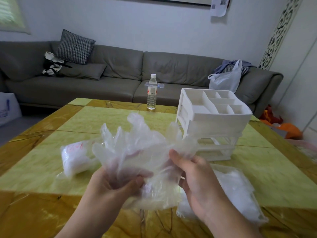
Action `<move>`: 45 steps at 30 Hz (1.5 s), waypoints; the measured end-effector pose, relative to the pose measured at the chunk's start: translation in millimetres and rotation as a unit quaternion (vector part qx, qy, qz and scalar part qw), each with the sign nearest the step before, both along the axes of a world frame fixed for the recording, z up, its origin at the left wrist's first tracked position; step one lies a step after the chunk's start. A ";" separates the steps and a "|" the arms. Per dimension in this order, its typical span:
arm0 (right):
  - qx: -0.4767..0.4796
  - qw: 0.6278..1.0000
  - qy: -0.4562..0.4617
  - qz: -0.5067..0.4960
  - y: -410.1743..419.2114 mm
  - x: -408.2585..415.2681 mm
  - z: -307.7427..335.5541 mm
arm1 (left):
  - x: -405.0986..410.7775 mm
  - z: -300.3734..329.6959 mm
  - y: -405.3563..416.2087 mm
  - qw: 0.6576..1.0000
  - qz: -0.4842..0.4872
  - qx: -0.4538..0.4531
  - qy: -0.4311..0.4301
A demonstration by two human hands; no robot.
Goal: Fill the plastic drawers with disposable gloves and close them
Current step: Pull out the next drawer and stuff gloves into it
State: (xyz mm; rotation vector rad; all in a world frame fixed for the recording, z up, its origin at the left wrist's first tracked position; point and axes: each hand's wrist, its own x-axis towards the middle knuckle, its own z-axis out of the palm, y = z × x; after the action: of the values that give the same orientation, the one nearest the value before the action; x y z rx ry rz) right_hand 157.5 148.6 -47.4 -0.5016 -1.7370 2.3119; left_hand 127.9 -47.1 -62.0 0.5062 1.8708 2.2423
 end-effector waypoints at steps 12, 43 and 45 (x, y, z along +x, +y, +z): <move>0.183 0.975 0.093 -0.081 3.3 3.3 -1.8 | -4.9 -4.4 1.4 0.993 0.055 0.035 -0.102; 0.144 0.950 0.103 -0.259 39.3 -3.9 1.3 | -17.3 10.8 -18.5 0.989 0.078 0.085 -0.092; 0.143 0.944 0.111 -0.274 44.2 -3.0 4.9 | -18.7 11.6 -19.6 0.992 0.082 0.067 -0.068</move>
State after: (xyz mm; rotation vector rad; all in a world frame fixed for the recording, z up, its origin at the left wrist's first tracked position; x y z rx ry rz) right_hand 154.5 192.8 -42.5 -0.5567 -1.5423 1.6336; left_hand 109.2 -66.7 -50.4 0.2165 1.7620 2.4509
